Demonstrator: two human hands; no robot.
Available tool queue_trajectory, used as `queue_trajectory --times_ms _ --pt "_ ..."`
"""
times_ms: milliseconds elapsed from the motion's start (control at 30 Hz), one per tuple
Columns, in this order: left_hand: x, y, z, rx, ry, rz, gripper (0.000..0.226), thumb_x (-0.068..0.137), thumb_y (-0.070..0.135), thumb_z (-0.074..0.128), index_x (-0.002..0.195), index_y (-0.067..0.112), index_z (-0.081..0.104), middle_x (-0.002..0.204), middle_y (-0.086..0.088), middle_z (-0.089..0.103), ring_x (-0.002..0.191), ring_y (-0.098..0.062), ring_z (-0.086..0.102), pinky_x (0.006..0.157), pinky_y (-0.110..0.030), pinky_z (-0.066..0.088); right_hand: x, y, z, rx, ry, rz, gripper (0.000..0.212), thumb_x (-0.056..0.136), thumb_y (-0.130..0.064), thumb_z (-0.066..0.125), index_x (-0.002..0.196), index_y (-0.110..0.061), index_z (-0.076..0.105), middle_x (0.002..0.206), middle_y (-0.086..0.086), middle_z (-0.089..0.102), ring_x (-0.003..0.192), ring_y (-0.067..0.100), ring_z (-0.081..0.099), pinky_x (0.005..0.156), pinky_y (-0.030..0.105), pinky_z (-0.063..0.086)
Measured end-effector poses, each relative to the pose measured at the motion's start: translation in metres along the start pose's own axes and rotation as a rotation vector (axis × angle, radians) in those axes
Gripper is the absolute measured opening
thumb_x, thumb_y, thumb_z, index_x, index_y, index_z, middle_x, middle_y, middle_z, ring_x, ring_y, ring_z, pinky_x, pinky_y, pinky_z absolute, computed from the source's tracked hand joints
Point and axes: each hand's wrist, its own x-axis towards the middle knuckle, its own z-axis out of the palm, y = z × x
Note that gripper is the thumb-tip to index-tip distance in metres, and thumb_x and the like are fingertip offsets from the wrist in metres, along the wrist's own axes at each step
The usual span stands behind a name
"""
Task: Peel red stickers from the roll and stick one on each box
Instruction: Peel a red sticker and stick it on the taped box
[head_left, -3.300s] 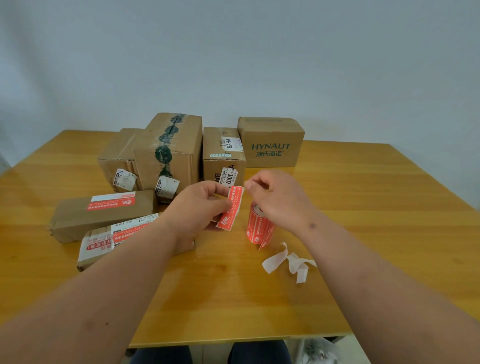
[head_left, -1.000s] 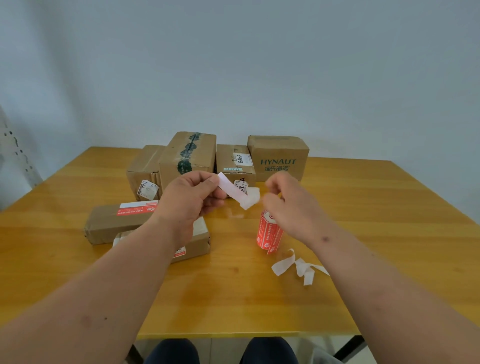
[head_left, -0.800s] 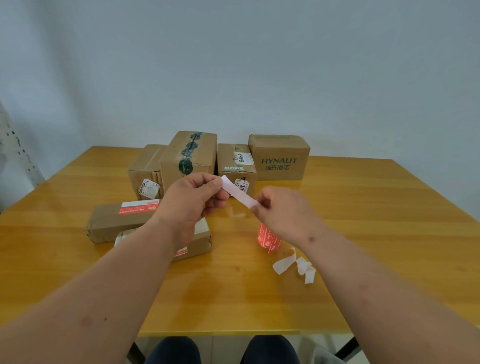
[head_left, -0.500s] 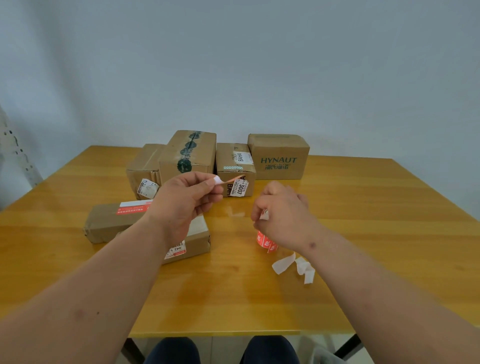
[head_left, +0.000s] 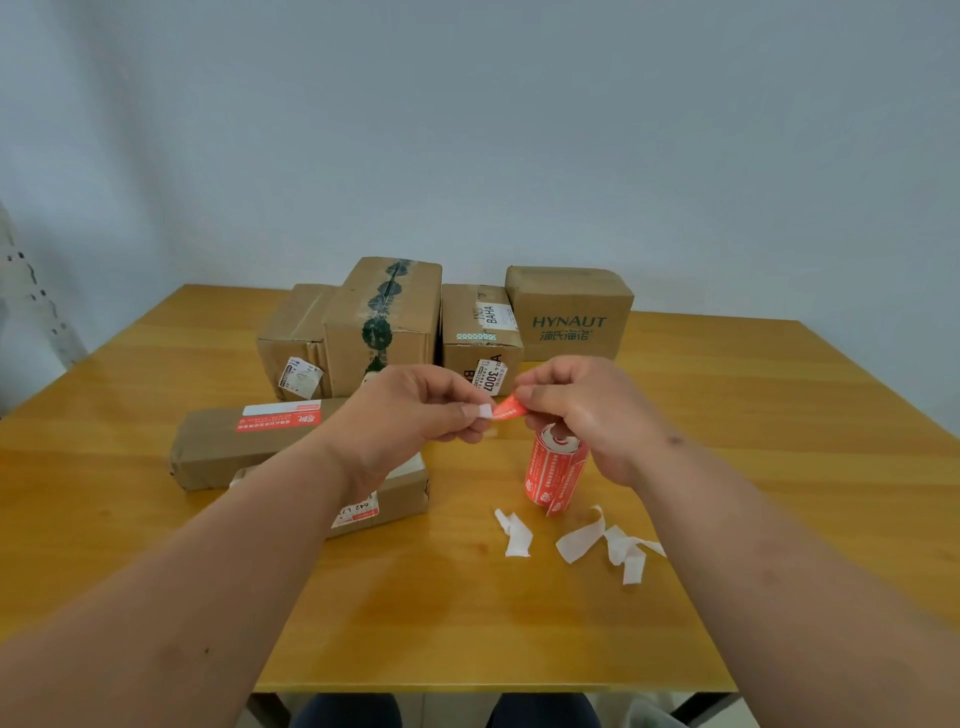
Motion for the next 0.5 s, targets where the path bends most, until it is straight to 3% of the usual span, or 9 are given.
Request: queue_trajectory --times_ms 100,200,267,367,500 --pt "0.002 -0.002 -0.005 -0.067 -0.007 -0.019 0.016 0.092 0.005 0.058 0.100 0.006 0.072 0.093 -0.012 0.075 0.093 -0.025 0.070 0.095 -0.037 0.054 0.004 -0.001 0.000 0.040 0.023 -0.041 0.011 0.080 -0.008 0.073 0.087 -0.015 0.068 0.076 0.004 0.069 0.066 0.013 0.062 0.065 0.032 0.048" --pt "0.003 -0.006 -0.012 -0.357 -0.013 -0.058 0.035 0.083 0.016 0.050 0.109 0.001 0.067 0.093 -0.017 0.071 0.089 -0.029 0.067 0.092 -0.044 0.049 0.004 -0.005 0.003 0.086 0.073 -0.062 0.015 0.079 -0.006 0.073 0.087 -0.016 0.064 0.077 0.005 0.066 0.069 0.015 0.061 0.063 0.029 0.046" --pt "0.004 -0.008 -0.013 -0.469 0.033 -0.095 0.032 0.091 0.019 0.048 0.113 0.002 0.064 0.091 -0.015 0.069 0.088 -0.029 0.065 0.090 -0.046 0.049 0.006 -0.005 0.006 0.056 0.099 -0.093 0.016 0.080 -0.008 0.073 0.090 -0.018 0.064 0.082 0.004 0.069 0.072 0.014 0.064 0.065 0.027 0.046" --pt "0.007 -0.010 -0.012 -0.243 0.083 -0.154 0.021 0.093 0.029 0.061 0.106 0.014 0.069 0.086 -0.006 0.067 0.083 -0.023 0.060 0.082 -0.040 0.053 0.005 -0.007 0.013 0.012 0.061 -0.145 0.017 0.082 -0.011 0.072 0.095 -0.018 0.066 0.085 0.003 0.072 0.073 0.011 0.068 0.066 0.023 0.048" --pt "0.008 -0.011 -0.009 0.034 0.101 -0.188 0.011 0.087 0.024 0.070 0.091 0.014 0.074 0.069 0.004 0.056 0.067 -0.011 0.051 0.070 -0.027 0.055 0.005 -0.010 0.018 -0.049 0.047 -0.175 0.007 0.085 -0.013 0.069 0.086 -0.020 0.067 0.078 0.001 0.073 0.076 0.014 0.070 0.077 0.038 0.054"
